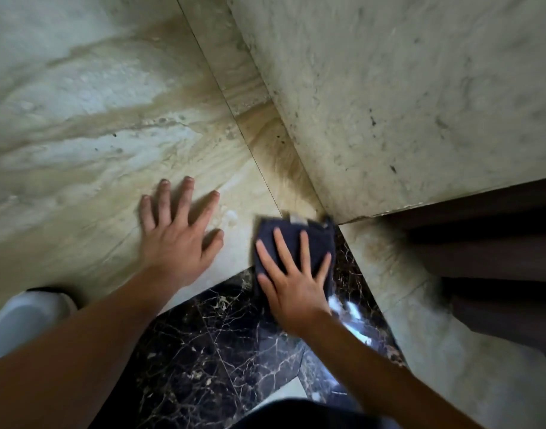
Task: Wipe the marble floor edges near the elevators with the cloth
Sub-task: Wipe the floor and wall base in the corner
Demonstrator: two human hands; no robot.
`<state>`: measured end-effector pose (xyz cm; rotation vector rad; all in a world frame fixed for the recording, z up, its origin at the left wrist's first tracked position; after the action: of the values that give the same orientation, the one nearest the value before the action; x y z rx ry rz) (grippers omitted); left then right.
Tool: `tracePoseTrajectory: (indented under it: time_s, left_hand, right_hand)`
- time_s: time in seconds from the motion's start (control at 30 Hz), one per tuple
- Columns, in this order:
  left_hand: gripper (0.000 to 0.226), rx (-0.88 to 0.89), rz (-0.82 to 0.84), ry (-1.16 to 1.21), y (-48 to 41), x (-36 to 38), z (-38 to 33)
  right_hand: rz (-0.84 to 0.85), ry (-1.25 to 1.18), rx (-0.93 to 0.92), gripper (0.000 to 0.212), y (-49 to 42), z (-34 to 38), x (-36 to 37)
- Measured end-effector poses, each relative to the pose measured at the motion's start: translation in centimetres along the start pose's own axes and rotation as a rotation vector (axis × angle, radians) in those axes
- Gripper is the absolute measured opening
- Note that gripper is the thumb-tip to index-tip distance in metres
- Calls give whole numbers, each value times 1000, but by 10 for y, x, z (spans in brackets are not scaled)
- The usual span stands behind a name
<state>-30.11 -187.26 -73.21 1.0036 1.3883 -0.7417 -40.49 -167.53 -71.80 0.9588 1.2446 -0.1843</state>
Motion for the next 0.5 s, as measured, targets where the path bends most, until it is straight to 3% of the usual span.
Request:
tracePoseTrajectory:
  time_s: [0.1,0.2,0.4,0.5]
  left_hand:
    - [77,100,143,-5,-3,-14,15]
    - [81,220,283,36,-23,-48,50]
    - [93,125,296,-94,-7,-166,146]
    - [96,42,345,-130,-4,-186,168]
  right_hand:
    - [101,-7,8,55,19,-15,10]
    - [88,-16,-16,58,-18,0,-8]
    - [157,12,-97,59,-109,82,-56]
    - [206,42,-131,62,-122,106,-68]
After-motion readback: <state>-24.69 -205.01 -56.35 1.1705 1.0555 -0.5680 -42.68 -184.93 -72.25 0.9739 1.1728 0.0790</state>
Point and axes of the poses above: each hand's wrist, its own y-axis away from the middle knuckle, its own x-axis out of the palm, z = x × y, the point moved 5 cm from there along -y, towards the middle knuckle, and after that the axes turned 12 degrees about x, right-handed, at the moved point
